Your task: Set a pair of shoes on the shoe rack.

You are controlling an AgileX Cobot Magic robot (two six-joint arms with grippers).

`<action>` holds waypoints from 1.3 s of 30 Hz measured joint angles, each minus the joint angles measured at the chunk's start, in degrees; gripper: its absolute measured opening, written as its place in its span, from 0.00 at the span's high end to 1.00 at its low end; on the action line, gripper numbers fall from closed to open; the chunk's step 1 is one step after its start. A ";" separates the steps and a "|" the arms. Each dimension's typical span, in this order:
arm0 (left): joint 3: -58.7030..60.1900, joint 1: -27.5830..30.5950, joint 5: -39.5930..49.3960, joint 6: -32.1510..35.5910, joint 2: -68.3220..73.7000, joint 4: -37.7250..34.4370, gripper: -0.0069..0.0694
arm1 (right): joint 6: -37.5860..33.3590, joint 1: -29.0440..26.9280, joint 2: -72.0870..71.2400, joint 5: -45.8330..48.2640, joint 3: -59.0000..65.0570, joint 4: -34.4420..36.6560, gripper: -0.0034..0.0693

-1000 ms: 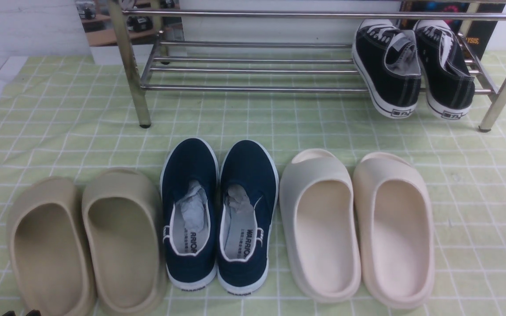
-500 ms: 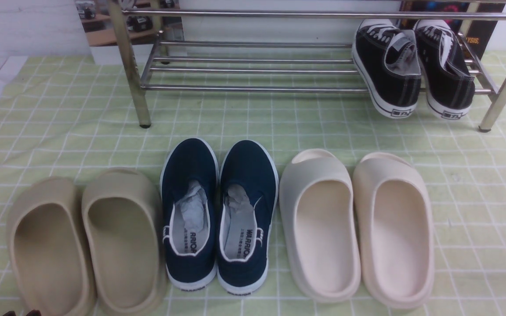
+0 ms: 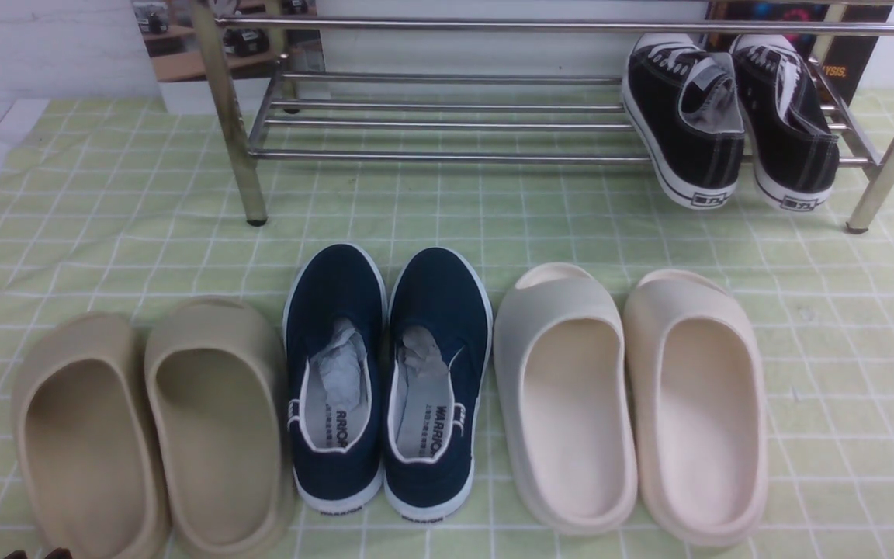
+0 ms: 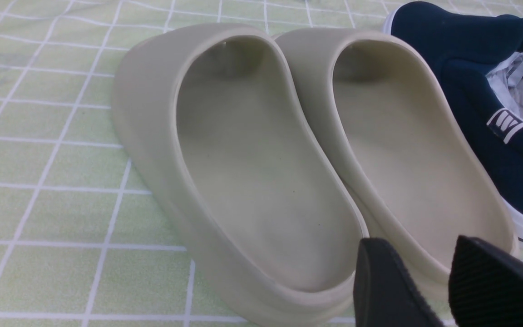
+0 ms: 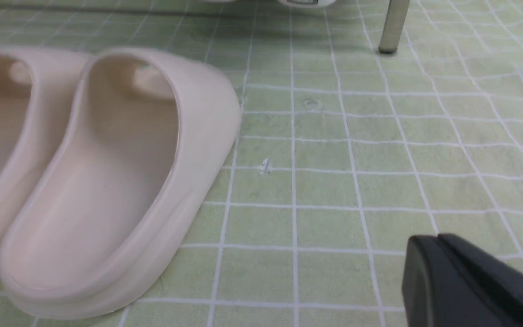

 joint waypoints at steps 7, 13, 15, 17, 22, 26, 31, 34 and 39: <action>0.00 0.00 0.00 0.00 0.00 -0.05 0.60 | 1.45 0.00 0.00 0.97 -0.18 0.00 0.91; 0.00 0.00 0.00 -0.05 0.00 -0.05 0.60 | 1.45 0.00 0.00 1.02 -0.20 0.00 0.90; 0.00 0.00 0.00 -0.05 0.00 -0.05 0.60 | 1.45 0.00 0.00 1.02 -0.20 0.00 0.90; 0.00 0.00 0.00 -0.05 0.00 -0.05 0.60 | 1.45 0.00 0.00 1.02 -0.20 0.00 0.89; 0.00 0.00 0.00 -0.05 0.00 -0.05 0.60 | 1.45 0.00 0.00 1.02 -0.20 0.00 0.88; 0.00 0.00 0.00 -0.05 0.00 -0.05 0.60 | 1.45 0.00 0.00 1.02 -0.20 0.00 0.87; 0.00 0.00 0.00 -0.05 0.00 -0.05 0.60 | 1.45 0.00 0.00 1.02 -0.20 0.00 0.87; 0.00 0.00 0.00 -0.05 0.00 -0.11 0.60 | 1.45 0.00 0.00 1.02 -0.20 0.00 0.87; 0.00 0.00 0.00 -0.05 0.00 -0.11 0.60 | 1.45 0.00 0.00 1.02 -0.20 0.00 0.86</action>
